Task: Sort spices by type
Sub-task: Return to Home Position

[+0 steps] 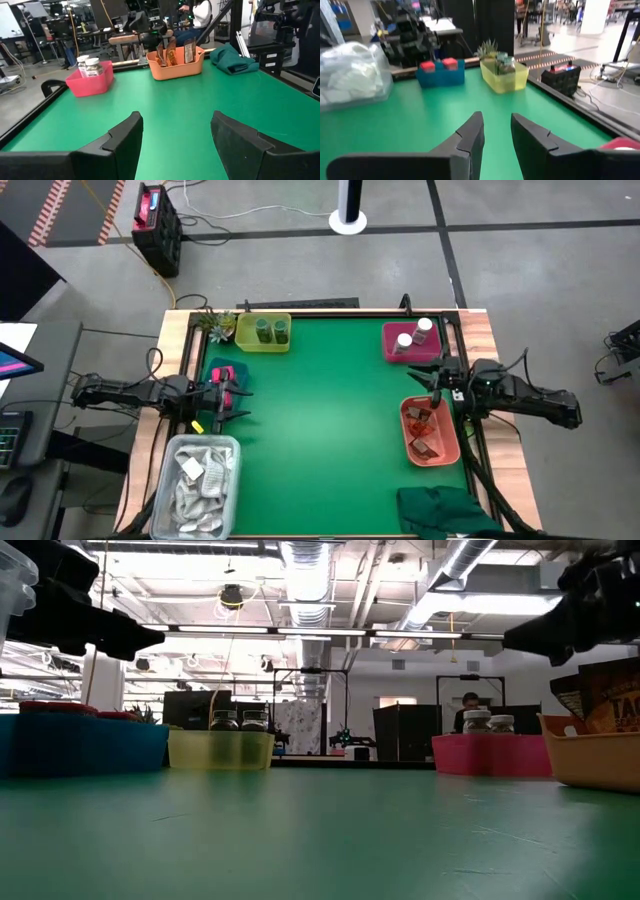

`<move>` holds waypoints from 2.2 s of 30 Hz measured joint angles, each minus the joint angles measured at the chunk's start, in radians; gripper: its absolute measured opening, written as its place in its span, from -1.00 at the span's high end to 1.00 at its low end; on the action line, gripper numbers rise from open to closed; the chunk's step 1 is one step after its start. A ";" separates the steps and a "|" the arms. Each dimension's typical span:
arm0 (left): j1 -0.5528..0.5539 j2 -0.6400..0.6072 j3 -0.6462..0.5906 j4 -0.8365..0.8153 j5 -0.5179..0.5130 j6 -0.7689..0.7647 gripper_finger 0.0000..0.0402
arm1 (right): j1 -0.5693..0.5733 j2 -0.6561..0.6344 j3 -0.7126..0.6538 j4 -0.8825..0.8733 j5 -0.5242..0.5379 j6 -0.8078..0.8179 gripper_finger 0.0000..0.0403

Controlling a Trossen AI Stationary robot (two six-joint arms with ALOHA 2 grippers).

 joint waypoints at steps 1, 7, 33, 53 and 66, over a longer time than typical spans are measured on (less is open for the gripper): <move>0.000 0.000 0.000 0.000 0.000 0.000 -0.12 | 0.000 0.000 0.000 -0.014 0.000 0.000 0.37; 0.000 0.000 0.000 0.000 -0.001 0.000 -0.12 | 0.000 0.000 0.000 -0.093 0.000 0.000 0.37; 0.000 0.000 0.000 -0.001 -0.001 0.001 -0.12 | 0.000 0.000 0.000 -0.203 0.000 0.000 0.37; 0.000 0.000 0.000 -0.001 -0.001 0.001 -0.12 | 0.000 0.000 0.000 -0.203 0.000 0.000 0.37; 0.000 0.000 0.000 -0.001 -0.001 0.001 -0.12 | 0.000 0.000 0.000 -0.203 0.000 0.000 0.37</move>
